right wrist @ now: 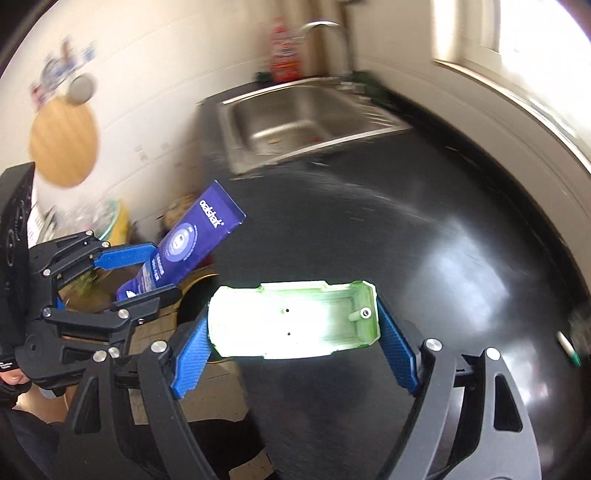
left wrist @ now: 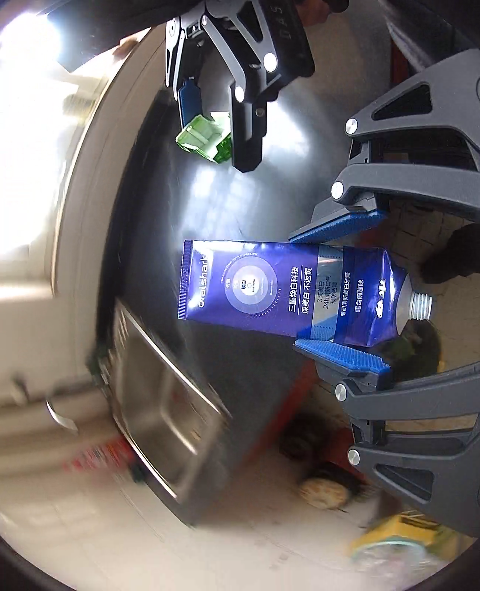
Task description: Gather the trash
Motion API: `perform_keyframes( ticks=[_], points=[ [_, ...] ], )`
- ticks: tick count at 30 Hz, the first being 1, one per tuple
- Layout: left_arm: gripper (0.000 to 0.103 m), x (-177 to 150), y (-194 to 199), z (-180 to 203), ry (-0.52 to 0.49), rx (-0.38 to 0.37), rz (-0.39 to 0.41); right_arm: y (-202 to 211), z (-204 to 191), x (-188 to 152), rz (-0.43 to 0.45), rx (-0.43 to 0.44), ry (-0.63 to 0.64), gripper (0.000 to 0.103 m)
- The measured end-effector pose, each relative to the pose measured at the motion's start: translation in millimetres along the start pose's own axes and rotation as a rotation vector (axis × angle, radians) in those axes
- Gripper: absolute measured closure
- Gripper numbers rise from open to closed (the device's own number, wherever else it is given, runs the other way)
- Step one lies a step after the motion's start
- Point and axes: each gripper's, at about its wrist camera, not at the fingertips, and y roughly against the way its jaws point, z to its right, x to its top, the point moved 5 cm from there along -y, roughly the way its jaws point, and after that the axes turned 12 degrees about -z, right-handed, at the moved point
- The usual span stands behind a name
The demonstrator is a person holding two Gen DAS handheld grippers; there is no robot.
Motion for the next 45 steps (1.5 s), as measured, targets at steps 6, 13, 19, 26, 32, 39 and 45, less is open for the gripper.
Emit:
perform_keyframes(
  ticks=[6,13,19,26,32,39,45],
  points=[
    [0.052,-66,5,-85,0.205,0.070,-0.061,-35,-103,26,-0.056,0.098,0.185,0.024],
    [0.052,-117,-12,-134,0.311,0.070,-0.112,-77,-178,40,-0.132,0.155,0.278,0.024],
    [0.052,-126,-34,-154,0.349,0.039,-0.132,-100,-204,46,-0.176,0.156,0.274,0.024],
    [0.052,-132,-44,-168,0.354,0.021,-0.144,-113,-211,56,-0.194,0.147,0.268,0.024],
    [0.051,-130,-51,-174,0.354,0.000,-0.150,-121,-212,65,-0.197,0.142,0.263,0.024],
    [0.013,-130,-52,-181,0.384,0.040,-0.144,-121,-206,72,-0.199,0.156,0.222,0.017],
    [0.013,-126,-51,-177,0.365,0.048,-0.149,-110,-192,70,-0.182,0.151,0.198,0.017]
  ],
)
